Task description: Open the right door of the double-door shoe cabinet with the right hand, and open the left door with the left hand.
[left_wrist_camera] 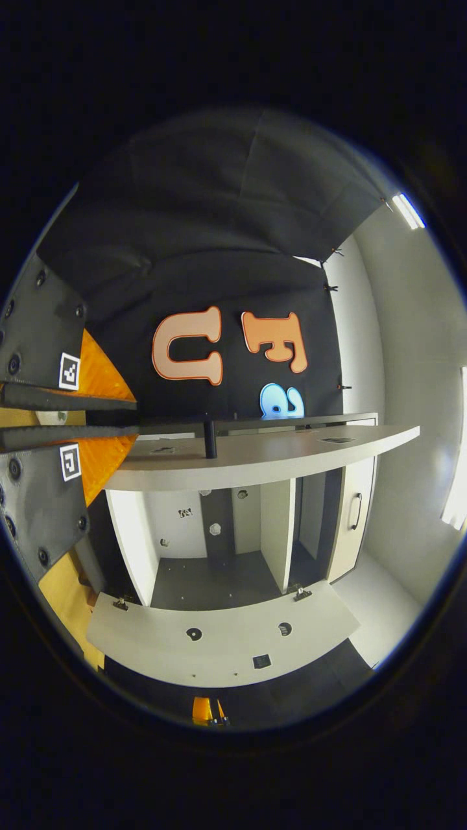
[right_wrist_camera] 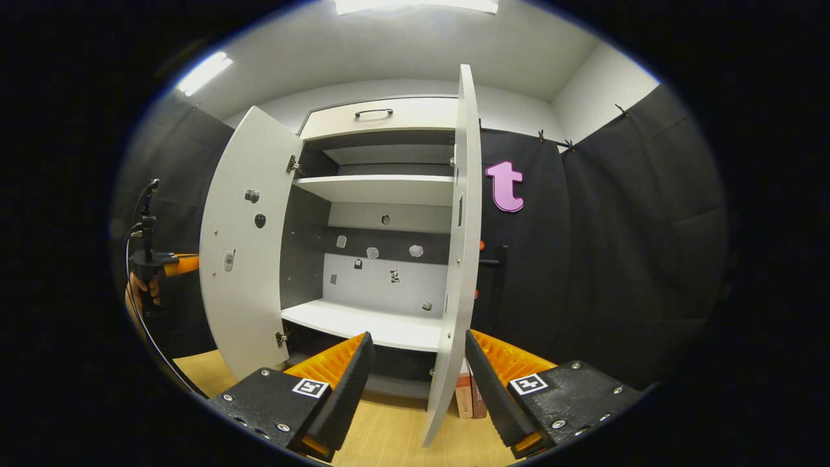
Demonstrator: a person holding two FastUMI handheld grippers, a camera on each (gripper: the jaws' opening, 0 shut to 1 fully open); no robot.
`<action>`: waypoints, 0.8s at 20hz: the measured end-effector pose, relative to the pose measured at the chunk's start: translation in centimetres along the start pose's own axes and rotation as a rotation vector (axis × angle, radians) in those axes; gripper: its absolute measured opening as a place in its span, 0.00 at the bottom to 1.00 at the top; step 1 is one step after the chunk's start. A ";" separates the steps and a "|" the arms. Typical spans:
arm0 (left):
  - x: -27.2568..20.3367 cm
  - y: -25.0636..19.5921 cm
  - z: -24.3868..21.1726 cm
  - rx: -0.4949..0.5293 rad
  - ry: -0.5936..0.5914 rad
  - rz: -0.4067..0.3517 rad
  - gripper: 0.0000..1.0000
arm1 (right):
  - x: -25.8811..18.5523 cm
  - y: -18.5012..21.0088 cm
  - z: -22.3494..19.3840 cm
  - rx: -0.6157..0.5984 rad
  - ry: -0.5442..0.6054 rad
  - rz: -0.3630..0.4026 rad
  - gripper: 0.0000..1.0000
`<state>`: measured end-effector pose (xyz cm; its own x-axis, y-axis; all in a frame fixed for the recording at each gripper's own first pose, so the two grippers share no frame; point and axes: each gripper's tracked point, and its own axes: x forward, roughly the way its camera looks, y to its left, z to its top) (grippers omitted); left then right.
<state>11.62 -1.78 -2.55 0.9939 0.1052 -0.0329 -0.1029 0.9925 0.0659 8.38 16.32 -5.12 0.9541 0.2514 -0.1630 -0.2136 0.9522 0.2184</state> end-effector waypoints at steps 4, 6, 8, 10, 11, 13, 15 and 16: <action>-0.3 -0.8 0.9 -0.019 -0.040 0.004 0.30 | -0.2 0.4 0.4 0.016 -0.017 0.023 0.87; -0.7 -1.1 0.9 -0.003 -0.048 0.008 0.43 | -0.4 0.9 0.5 0.026 -0.031 0.041 0.87; -1.2 -2.0 1.0 0.023 -0.060 -0.013 0.69 | -0.6 1.2 0.6 0.038 -0.044 0.052 0.87; -1.4 -2.3 1.0 0.024 -0.064 -0.019 0.84 | -0.7 1.4 0.7 0.042 -0.046 0.057 0.87; -1.5 -3.0 1.0 0.012 -0.064 -0.025 0.89 | -0.7 1.5 0.7 0.043 -0.046 0.061 0.87; -1.8 -4.1 1.1 -0.014 -0.072 -0.039 0.79 | -1.0 1.8 0.7 0.045 -0.055 0.063 0.87; -1.7 -5.0 1.2 -0.032 -0.078 -0.056 0.85 | -1.3 2.2 0.6 0.040 -0.072 0.062 0.87; -1.7 -5.5 1.1 -0.040 -0.078 -0.064 0.88 | -1.6 2.3 0.1 0.030 -0.074 0.061 0.87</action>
<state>10.53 -7.46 -1.79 0.9984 0.0378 0.0418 -0.0389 0.9989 0.0267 6.41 18.13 -4.27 0.9525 0.2947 -0.0775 -0.2668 0.9294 0.2548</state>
